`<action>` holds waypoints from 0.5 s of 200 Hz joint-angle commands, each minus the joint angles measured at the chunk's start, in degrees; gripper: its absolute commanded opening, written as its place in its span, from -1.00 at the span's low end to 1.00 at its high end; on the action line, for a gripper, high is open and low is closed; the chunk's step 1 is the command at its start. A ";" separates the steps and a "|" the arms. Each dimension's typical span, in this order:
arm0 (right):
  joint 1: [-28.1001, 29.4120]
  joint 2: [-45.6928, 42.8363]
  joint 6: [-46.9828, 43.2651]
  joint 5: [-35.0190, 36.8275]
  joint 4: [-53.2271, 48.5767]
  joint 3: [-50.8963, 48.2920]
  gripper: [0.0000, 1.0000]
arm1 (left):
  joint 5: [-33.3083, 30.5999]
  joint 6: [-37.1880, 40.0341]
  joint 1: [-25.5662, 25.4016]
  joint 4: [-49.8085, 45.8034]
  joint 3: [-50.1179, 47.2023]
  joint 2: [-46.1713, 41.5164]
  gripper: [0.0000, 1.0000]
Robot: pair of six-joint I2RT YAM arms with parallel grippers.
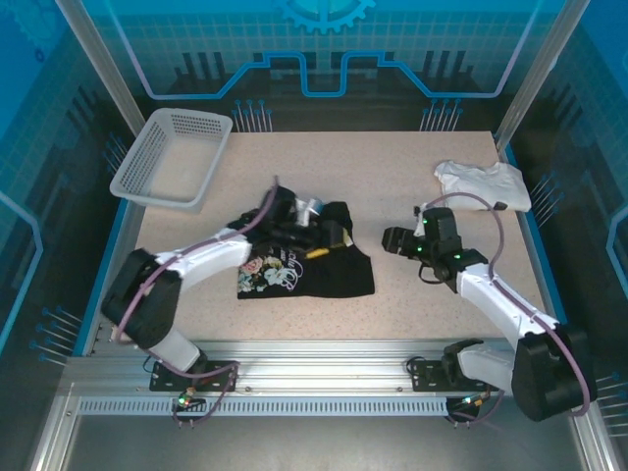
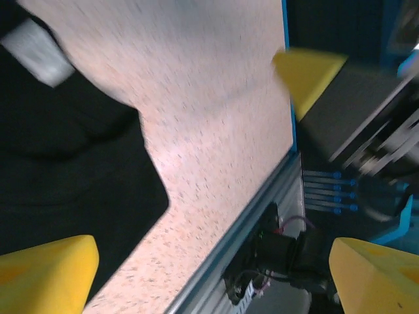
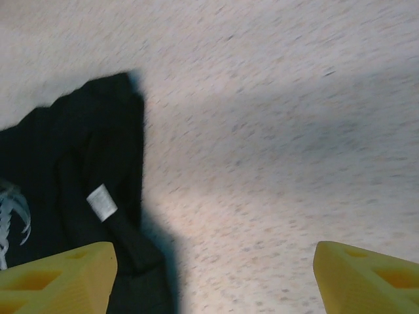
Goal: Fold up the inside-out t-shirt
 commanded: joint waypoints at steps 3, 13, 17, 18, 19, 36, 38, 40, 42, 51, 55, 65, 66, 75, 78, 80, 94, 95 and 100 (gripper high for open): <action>10.12 6.00 -0.53 -6.04 5.59 1.72 0.54 | -3.71 2.26 10.99 -7.01 -4.45 -3.88 0.81; 13.69 9.44 -0.71 -6.93 6.69 3.89 0.50 | -5.26 3.10 14.07 -9.89 -4.82 -3.54 0.80; 15.30 11.02 -0.82 -6.51 7.04 5.02 0.49 | -6.22 3.51 15.09 -11.13 -4.98 -3.40 0.80; 15.48 11.27 -0.81 -6.40 7.03 5.27 0.48 | -6.55 3.58 15.33 -11.35 -5.05 -3.37 0.80; 15.65 11.57 -0.80 -6.25 7.11 5.48 0.48 | -6.81 3.74 15.58 -11.55 -5.09 -3.35 0.80; 16.40 16.23 0.15 -1.77 6.70 9.55 0.43 | -9.59 5.79 18.56 -14.08 -6.53 -2.74 0.80; 16.10 16.79 0.23 -1.26 6.50 10.04 0.43 | -9.67 5.98 18.86 -14.15 -6.75 -2.73 0.80; 15.81 17.56 0.32 -0.85 6.16 10.72 0.43 | -9.80 6.29 19.14 -14.24 -6.96 -2.62 0.80; 15.47 18.18 0.40 -0.49 5.79 11.41 0.43 | -10.01 6.50 19.34 -14.28 -7.05 -2.56 0.80; 13.13 21.96 0.84 0.70 3.99 14.67 0.43 | -10.98 7.61 19.90 -14.64 -7.93 -2.18 0.80; 12.09 23.73 1.00 0.78 3.51 16.64 0.43 | -11.65 8.13 19.96 -14.90 -8.13 -1.75 0.80; 9.61 28.08 1.56 -0.32 3.53 19.78 0.43 | -12.21 8.94 19.96 -15.43 -8.61 -0.57 0.80; 9.38 28.46 1.66 -0.53 3.56 20.08 0.43 | -12.14 8.92 19.96 -15.44 -8.67 -0.46 0.80; 7.68 32.52 2.17 -2.57 4.03 22.83 0.40 | -11.49 9.14 19.96 -15.08 -9.27 0.49 0.79; 7.27 33.74 2.31 -3.19 4.01 23.86 0.39 | -11.35 9.05 19.96 -14.80 -9.54 0.67 0.79; 6.99 34.72 2.40 -3.60 3.83 24.56 0.39 | -11.27 8.94 19.96 -14.64 -9.72 0.69 0.79; 5.64 40.58 2.72 -6.17 2.05 29.95 0.31 | -11.19 8.57 19.96 -12.83 -11.52 0.72 0.79; 5.59 41.08 2.72 -6.40 1.99 30.31 0.30 | -11.19 8.52 19.96 -12.73 -11.66 0.71 0.79; 5.32 42.84 2.80 -7.54 1.81 31.84 0.28 | -11.30 8.47 19.96 -12.42 -12.09 0.76 0.79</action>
